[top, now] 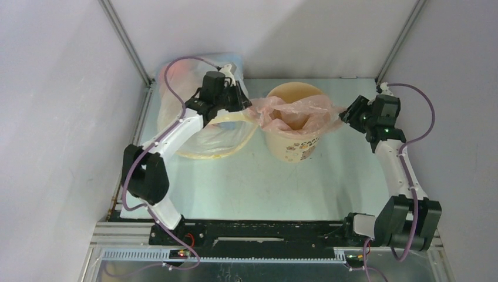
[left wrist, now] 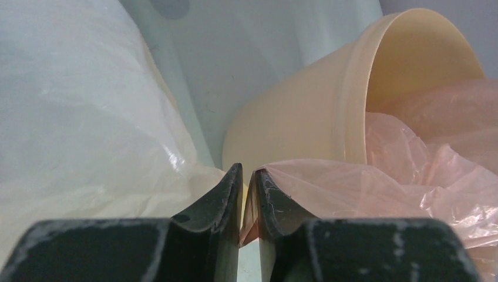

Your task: Put the trash bags into the trash bin

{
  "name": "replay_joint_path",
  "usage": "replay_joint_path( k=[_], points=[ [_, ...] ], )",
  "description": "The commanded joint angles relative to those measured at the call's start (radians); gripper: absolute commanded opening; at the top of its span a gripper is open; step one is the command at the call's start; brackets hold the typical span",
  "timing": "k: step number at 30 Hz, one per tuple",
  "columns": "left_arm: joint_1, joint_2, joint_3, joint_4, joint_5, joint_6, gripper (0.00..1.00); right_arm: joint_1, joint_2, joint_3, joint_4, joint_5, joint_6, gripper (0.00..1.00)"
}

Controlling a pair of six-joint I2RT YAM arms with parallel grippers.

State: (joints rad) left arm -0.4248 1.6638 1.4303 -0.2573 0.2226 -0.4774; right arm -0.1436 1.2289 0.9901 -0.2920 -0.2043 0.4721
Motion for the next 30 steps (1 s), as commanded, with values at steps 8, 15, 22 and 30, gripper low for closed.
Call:
replay_joint_path(
  k=[8,15,22,30],
  points=[
    [0.006,0.149,0.09,0.188,0.345,-0.026,0.25,-0.004,0.148,0.033,0.175,-0.329,0.076,0.54],
    [0.005,0.188,0.078,0.267,0.519,-0.079,0.26,0.055,0.145,0.003,0.217,-0.389,0.12,0.53],
    [0.0,0.079,-0.053,0.32,0.576,-0.101,0.23,0.099,-0.022,-0.129,0.224,-0.331,0.162,0.52],
    [0.0,-0.093,-0.2,0.285,0.437,-0.104,0.25,0.108,-0.199,-0.176,0.109,-0.229,0.123,0.59]
  ],
)
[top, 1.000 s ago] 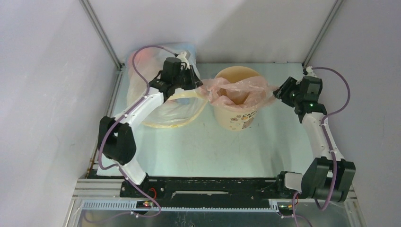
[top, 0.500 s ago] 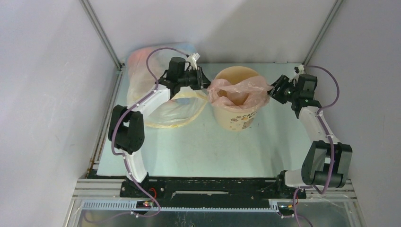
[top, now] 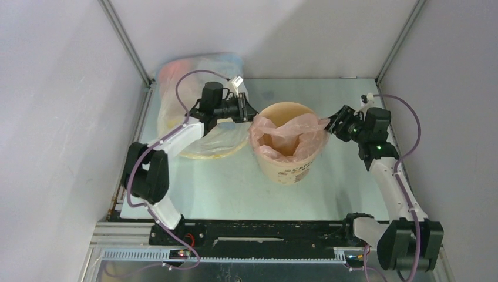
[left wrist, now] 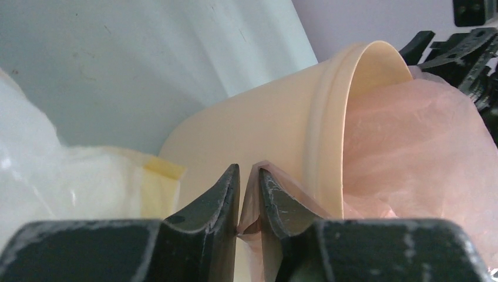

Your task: Put the trash bags into the trash bin

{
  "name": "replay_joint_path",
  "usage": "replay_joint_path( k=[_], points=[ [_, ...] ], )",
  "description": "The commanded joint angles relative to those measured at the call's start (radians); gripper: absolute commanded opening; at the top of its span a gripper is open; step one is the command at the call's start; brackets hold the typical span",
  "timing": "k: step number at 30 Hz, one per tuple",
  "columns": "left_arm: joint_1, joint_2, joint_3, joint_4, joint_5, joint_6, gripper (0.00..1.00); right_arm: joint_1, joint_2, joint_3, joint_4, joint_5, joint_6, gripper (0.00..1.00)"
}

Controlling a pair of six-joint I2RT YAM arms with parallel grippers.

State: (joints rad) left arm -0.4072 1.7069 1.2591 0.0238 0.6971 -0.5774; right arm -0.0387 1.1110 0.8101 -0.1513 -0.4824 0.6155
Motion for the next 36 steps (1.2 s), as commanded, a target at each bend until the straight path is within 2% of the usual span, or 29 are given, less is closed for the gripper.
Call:
replay_joint_path(
  k=[1,4,9,15,18,22,25,28,31,34,36],
  points=[
    [-0.016,-0.16,-0.035,-0.013,-0.074,0.003,0.25,-0.006,-0.1,0.006,-0.05,0.065,-0.031,0.61],
    [-0.015,-0.232,-0.069,-0.077,-0.155,0.01,0.26,-0.036,-0.162,0.007,-0.115,0.113,-0.066,0.66],
    [-0.015,-0.346,-0.149,-0.09,-0.247,-0.007,0.26,-0.046,-0.259,0.006,-0.227,0.224,-0.117,0.7],
    [-0.015,-0.506,-0.269,-0.096,-0.357,-0.016,0.27,-0.065,-0.387,0.006,-0.294,0.29,-0.162,0.63],
    [-0.015,-0.571,-0.316,-0.099,-0.398,-0.01,0.25,-0.066,-0.444,0.006,-0.296,0.268,-0.182,0.56],
    [-0.016,-0.62,-0.337,-0.135,-0.431,0.007,0.21,-0.046,-0.528,-0.003,-0.199,0.097,-0.265,0.51],
    [-0.015,-0.649,-0.354,-0.144,-0.452,0.013,0.12,-0.016,-0.573,0.0,-0.099,-0.027,-0.332,0.5],
    [-0.015,-0.676,-0.371,-0.151,-0.477,0.02,0.02,0.021,-0.553,0.012,-0.014,-0.143,-0.347,0.49],
    [-0.015,-0.688,-0.375,-0.151,-0.477,0.033,0.0,0.119,-0.508,0.018,0.036,-0.13,-0.393,0.45],
    [-0.015,-0.692,-0.371,-0.159,-0.478,0.044,0.0,0.236,-0.467,0.053,0.008,-0.11,-0.531,0.53],
    [-0.015,-0.696,-0.368,-0.172,-0.494,0.054,0.0,0.318,-0.445,0.068,-0.011,-0.055,-0.625,0.63]
  ],
)
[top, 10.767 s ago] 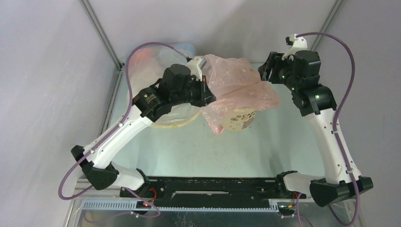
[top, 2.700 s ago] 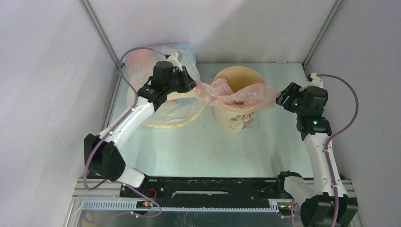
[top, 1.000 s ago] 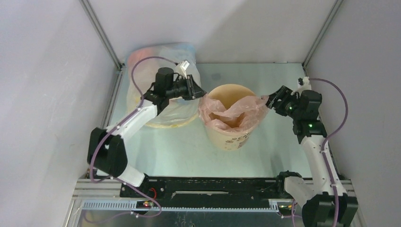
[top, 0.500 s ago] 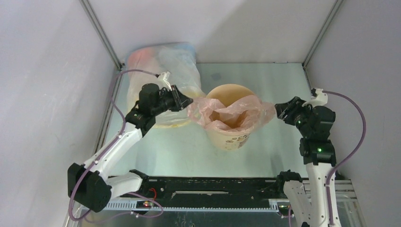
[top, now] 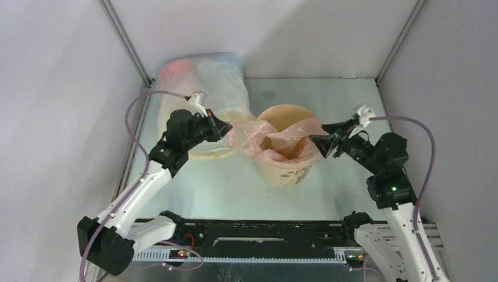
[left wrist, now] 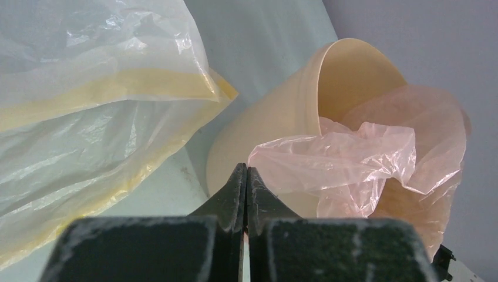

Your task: Put the trash bags into the trash bin

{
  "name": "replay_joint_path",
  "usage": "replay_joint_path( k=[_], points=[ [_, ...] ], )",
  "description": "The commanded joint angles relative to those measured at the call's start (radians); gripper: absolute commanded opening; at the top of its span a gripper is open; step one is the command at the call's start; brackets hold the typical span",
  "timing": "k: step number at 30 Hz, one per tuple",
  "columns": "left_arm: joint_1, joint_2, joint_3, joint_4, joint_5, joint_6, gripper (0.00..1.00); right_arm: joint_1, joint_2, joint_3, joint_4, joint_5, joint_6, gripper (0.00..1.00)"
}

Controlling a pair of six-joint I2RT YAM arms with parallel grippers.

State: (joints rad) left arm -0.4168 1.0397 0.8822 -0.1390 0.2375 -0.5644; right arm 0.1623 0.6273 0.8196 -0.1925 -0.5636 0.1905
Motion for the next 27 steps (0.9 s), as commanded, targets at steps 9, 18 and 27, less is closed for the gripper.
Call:
replay_joint_path(
  k=[9,18,27],
  points=[
    [-0.004,-0.012,0.063,-0.068,-0.052,0.063,0.0,0.426,0.115,0.06,0.0,0.317,-0.724,0.61],
    [-0.004,0.007,0.08,-0.086,-0.078,0.078,0.0,0.499,0.228,0.065,0.026,0.466,-0.893,0.39],
    [0.0,0.061,0.124,-0.102,-0.121,0.093,0.0,0.407,0.315,0.176,0.013,0.363,-0.782,0.0]
  ],
)
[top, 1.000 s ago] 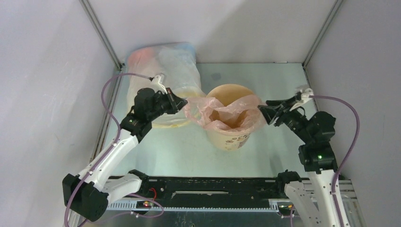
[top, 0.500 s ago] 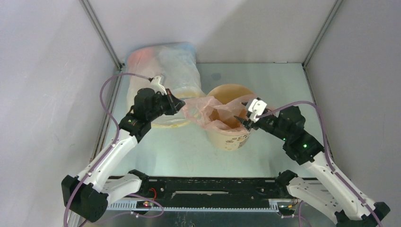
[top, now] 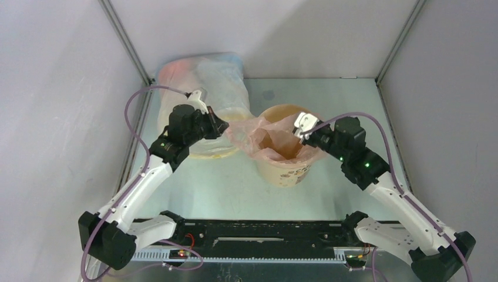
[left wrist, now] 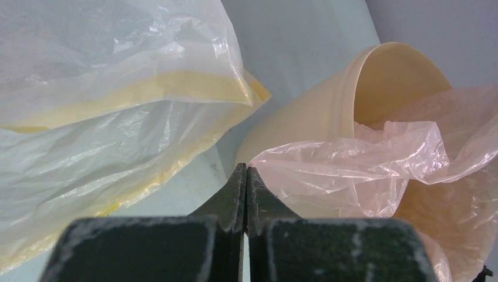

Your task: Put the trash bags into the trash bin

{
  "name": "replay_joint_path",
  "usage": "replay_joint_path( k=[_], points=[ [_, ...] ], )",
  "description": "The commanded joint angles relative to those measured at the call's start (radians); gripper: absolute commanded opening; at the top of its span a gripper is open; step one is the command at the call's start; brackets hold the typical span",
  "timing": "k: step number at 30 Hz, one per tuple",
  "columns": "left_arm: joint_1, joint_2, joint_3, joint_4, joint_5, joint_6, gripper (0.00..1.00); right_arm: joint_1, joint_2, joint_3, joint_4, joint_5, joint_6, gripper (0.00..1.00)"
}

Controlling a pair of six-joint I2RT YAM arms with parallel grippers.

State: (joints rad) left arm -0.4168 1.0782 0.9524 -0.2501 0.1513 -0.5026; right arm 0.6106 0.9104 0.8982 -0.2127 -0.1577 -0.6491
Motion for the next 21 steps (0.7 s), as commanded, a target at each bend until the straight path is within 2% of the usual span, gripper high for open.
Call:
replay_joint_path(
  k=[1,12,13,15,16,18,21],
  points=[
    [0.0,0.033,0.056,0.009,-0.034,0.033,0.0,-0.053,0.044,0.106,0.039,-0.052,0.075,0.0],
    [0.004,0.162,0.103,0.012,-0.02,0.05,0.0,-0.199,0.171,0.185,0.08,-0.224,0.259,0.0],
    [0.006,0.166,0.107,0.012,-0.017,0.049,0.0,-0.208,0.176,0.195,0.057,-0.254,0.249,0.05],
    [0.007,0.169,0.11,0.014,-0.017,0.05,0.0,-0.212,0.169,0.197,0.032,-0.273,0.232,0.34],
    [0.007,0.169,0.111,0.015,-0.019,0.053,0.0,-0.212,0.162,0.197,0.028,-0.285,0.227,0.44],
    [0.007,0.168,0.109,0.016,-0.021,0.055,0.0,-0.212,0.139,0.197,0.027,-0.298,0.218,0.52],
    [0.007,0.164,0.107,0.017,-0.021,0.055,0.0,-0.209,0.095,0.197,0.011,-0.334,0.192,0.53]
  ],
)
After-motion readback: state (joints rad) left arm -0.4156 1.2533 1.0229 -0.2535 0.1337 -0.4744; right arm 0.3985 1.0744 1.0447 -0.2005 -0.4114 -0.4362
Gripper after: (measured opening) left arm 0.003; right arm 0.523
